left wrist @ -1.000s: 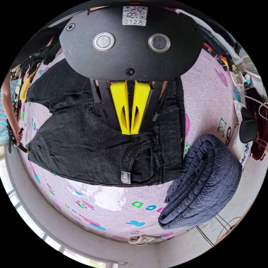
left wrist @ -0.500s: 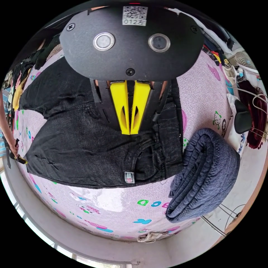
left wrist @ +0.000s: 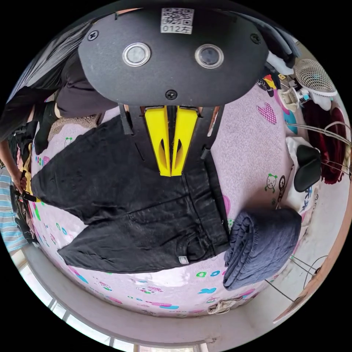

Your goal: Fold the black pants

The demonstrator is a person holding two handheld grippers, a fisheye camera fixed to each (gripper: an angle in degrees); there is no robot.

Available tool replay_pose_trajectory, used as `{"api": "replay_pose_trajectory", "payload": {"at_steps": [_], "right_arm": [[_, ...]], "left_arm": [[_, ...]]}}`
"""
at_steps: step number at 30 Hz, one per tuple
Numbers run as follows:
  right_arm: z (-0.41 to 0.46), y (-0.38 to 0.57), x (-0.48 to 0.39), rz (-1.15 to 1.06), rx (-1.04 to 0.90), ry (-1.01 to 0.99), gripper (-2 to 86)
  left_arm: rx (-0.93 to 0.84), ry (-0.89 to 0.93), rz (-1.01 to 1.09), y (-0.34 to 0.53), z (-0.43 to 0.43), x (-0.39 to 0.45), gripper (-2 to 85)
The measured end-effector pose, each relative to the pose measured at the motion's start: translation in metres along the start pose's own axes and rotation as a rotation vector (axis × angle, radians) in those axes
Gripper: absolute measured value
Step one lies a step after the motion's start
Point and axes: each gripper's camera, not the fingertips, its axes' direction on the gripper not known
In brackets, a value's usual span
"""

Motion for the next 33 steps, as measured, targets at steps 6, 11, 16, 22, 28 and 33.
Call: {"api": "replay_pose_trajectory", "payload": {"at_steps": [6,11,16,22,28,33], "right_arm": [[0.003,0.062,-0.004,0.034,-0.048,0.108,-0.9],[0.007,0.056,-0.015,-0.082,-0.102,0.251,-1.0],[-0.004,0.042,-0.014,-0.125,-0.137,0.198,-1.0],[-0.039,0.038,0.003,-0.016,-0.008,0.110,-1.0],[-0.106,0.039,0.062,0.255,0.173,0.205,-0.9],[-0.126,0.016,0.076,0.297,0.144,0.241,-0.9]], "left_arm": [[-0.030,0.061,-0.102,0.067,0.020,-0.012,0.4],[-0.049,0.013,-0.108,0.092,0.031,-0.005,0.0],[0.001,-0.027,-0.081,0.110,0.031,0.002,-0.1],[-0.008,0.063,-0.176,0.116,0.030,-0.010,-0.1],[0.016,-0.020,-0.207,0.133,0.020,-0.004,-0.1],[-0.015,-0.029,-0.257,0.130,0.029,0.003,-0.1]]}}
